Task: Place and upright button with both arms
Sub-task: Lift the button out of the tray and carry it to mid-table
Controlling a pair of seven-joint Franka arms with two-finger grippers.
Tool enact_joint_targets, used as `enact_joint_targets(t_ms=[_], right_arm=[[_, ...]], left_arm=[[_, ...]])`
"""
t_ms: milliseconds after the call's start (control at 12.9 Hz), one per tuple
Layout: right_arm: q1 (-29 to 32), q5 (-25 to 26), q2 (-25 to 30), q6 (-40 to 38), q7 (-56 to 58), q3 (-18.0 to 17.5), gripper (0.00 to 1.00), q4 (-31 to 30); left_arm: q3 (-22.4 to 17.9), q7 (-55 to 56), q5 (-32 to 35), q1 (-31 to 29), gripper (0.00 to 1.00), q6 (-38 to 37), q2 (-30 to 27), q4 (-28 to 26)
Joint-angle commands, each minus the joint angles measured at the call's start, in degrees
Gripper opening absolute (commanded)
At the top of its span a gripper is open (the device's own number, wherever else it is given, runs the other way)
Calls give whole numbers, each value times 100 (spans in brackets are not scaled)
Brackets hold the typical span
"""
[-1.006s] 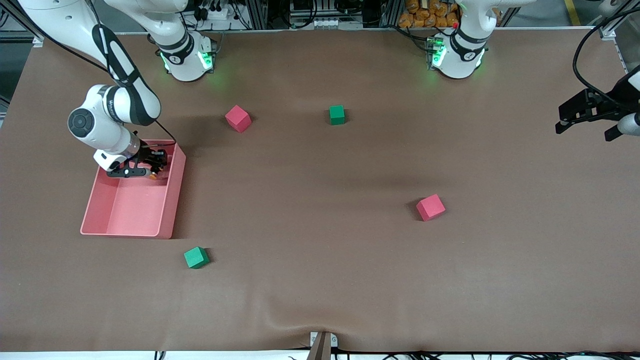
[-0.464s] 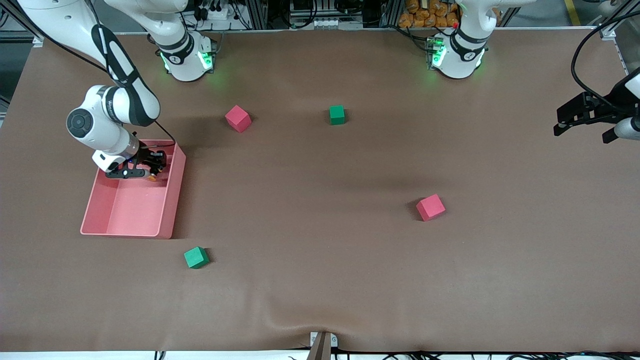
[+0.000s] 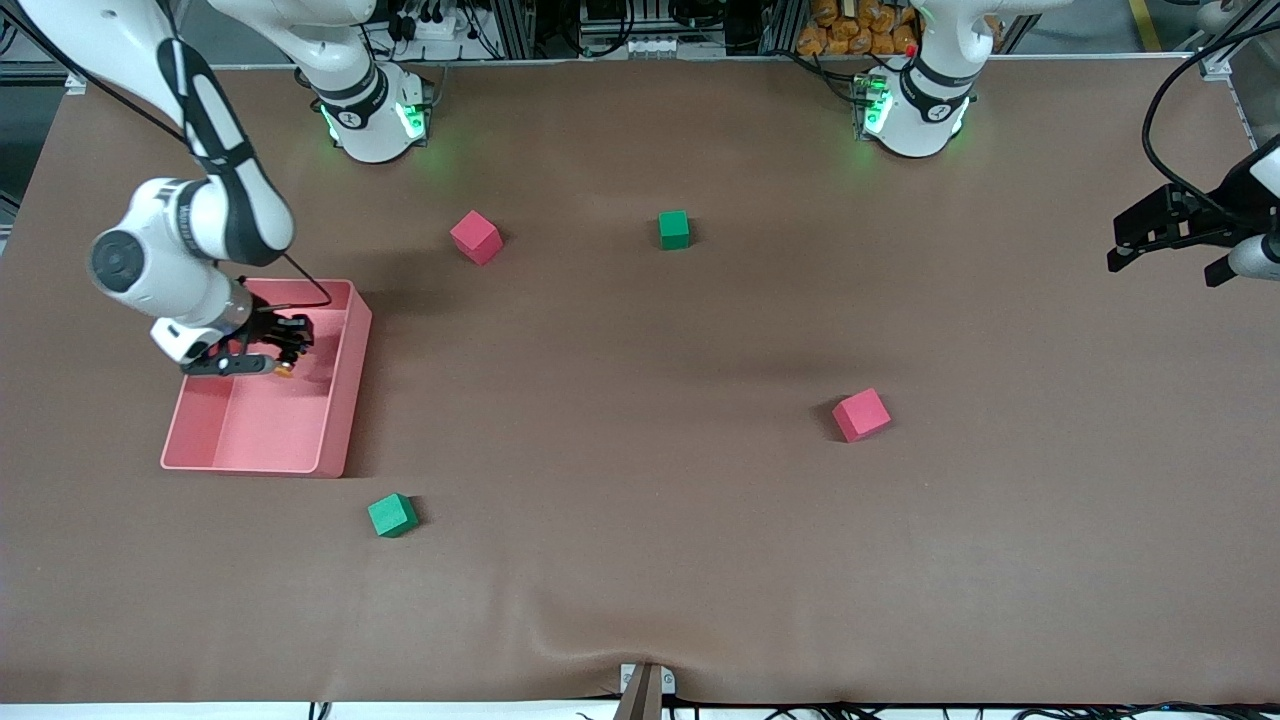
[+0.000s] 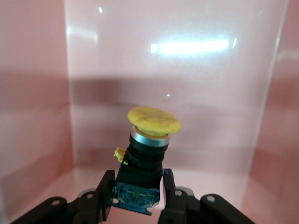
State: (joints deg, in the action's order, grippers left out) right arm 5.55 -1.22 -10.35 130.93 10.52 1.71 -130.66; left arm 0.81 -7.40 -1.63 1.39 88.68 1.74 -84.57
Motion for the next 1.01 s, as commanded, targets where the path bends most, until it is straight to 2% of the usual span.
enact_joint_targets(t_ms=[0, 155, 387, 619, 851, 929], right_arm=[[105, 34, -151, -1478, 90, -66, 4, 1310], [-44, -9, -396, -1999, 38, -101, 4, 1988], [-824, -53, -704, -2028, -137, -101, 6, 2587], [-1764, -53, -985, -2019, -1250, -101, 6, 3106], [-2880, -1, -1547, -1984, -2464, -101, 6, 3896], [-3197, 25, -1775, -1966, -2746, -92, 9, 4142]], left_arm=[[7, -112, -4, -33, 100, -8, 2, 37], [7, -69, -4, -16, 100, -8, 2, 46], [7, -95, -4, -33, 100, -8, 2, 37], [7, -95, -4, -33, 100, -8, 2, 46], [7, -130, -4, -60, 100, -8, 2, 37], [7, -113, -4, -51, 100, -8, 2, 28]])
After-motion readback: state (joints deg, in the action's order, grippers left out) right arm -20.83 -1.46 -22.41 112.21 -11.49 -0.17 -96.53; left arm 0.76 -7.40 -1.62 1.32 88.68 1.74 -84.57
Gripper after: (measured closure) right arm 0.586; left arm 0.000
